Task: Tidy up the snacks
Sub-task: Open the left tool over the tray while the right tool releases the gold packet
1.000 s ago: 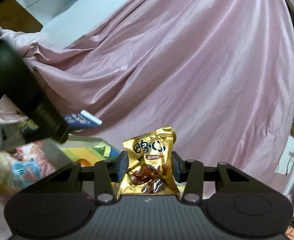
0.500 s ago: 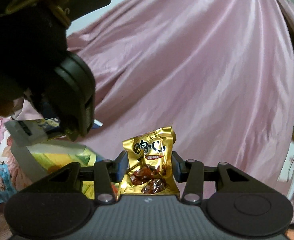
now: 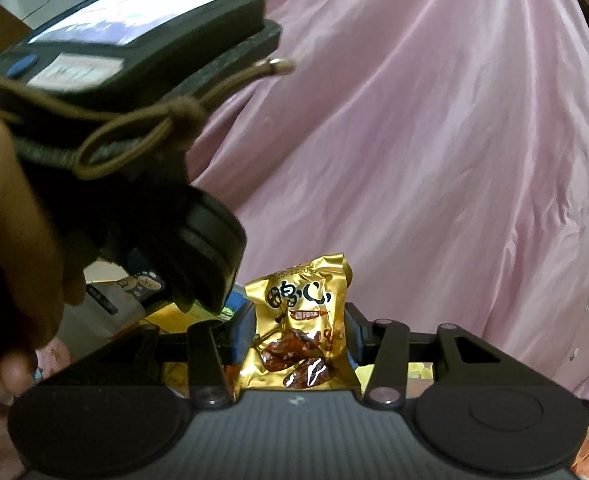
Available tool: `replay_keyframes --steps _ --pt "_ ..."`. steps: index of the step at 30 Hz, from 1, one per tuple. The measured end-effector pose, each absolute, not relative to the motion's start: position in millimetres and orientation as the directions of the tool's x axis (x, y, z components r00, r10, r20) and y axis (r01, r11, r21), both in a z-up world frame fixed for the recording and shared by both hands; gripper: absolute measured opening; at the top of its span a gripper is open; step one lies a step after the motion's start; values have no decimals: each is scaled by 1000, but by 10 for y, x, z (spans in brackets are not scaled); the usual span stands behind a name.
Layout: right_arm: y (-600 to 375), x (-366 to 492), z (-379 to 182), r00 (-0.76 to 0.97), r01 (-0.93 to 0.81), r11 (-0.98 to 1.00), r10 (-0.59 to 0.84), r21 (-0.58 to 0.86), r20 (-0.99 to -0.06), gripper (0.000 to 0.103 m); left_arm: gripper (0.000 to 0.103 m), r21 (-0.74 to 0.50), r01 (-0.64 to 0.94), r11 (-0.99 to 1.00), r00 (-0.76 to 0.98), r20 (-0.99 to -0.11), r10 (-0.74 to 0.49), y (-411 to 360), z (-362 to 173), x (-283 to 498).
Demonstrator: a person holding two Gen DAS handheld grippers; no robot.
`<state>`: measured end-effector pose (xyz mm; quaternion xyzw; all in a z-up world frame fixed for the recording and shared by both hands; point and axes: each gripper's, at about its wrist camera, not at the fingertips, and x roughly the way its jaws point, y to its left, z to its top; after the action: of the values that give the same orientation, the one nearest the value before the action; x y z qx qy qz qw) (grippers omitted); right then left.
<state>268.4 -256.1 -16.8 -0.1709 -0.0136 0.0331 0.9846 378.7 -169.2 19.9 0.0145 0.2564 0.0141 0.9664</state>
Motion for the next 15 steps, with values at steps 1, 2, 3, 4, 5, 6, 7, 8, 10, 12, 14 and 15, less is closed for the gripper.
replay_keyframes --steps 1,2,3,4,5,6,7,8,10,12,14,15 --pt "-2568 2688 -166 997 -62 941 70 -331 11 51 32 32 -22 999 867 -496 35 -1688 192 3787" --pt "-2578 2700 -155 998 -62 942 68 -329 8 51 32 29 -25 999 866 -499 36 -1684 185 3788" --pt "-2582 2706 -143 998 -61 943 66 -327 4 51 32 26 -28 999 865 -501 37 -1675 179 3788" --pt "-2587 2709 -131 998 -62 944 66 -325 2 51 32 24 -30 999 863 -504 39 -1671 174 3793" --pt "-2593 2718 -114 998 -62 945 66 -322 2 51 32 23 -32 999 861 -507 40 -1671 168 3796" --pt "-2614 2695 -111 998 -63 946 67 -319 2 52 33 21 -33 999 857 -515 39 -1669 162 3805" --pt "-2612 2699 -102 998 -64 946 67 -318 0 52 33 17 -33 999 853 -520 37 -1664 163 3812" --pt "-2597 2711 -87 998 -65 946 67 -319 -3 53 34 8 -35 999 850 -526 34 -1657 164 3817" --pt "-2626 2692 -53 997 -69 945 70 -319 -8 58 39 -9 -46 999 845 -533 34 -1637 175 3828" --pt "-2646 2748 -18 997 -72 946 73 -316 -9 65 50 -24 -60 998 844 -536 38 -1610 190 3821" --pt "-2649 2743 -7 998 -59 946 61 -319 -3 66 57 -29 -74 997 853 -520 48 -1587 216 3791" --pt "-2647 2763 -7 999 -51 946 53 -319 -2 69 65 -24 -83 996 858 -511 59 -1582 232 3778"
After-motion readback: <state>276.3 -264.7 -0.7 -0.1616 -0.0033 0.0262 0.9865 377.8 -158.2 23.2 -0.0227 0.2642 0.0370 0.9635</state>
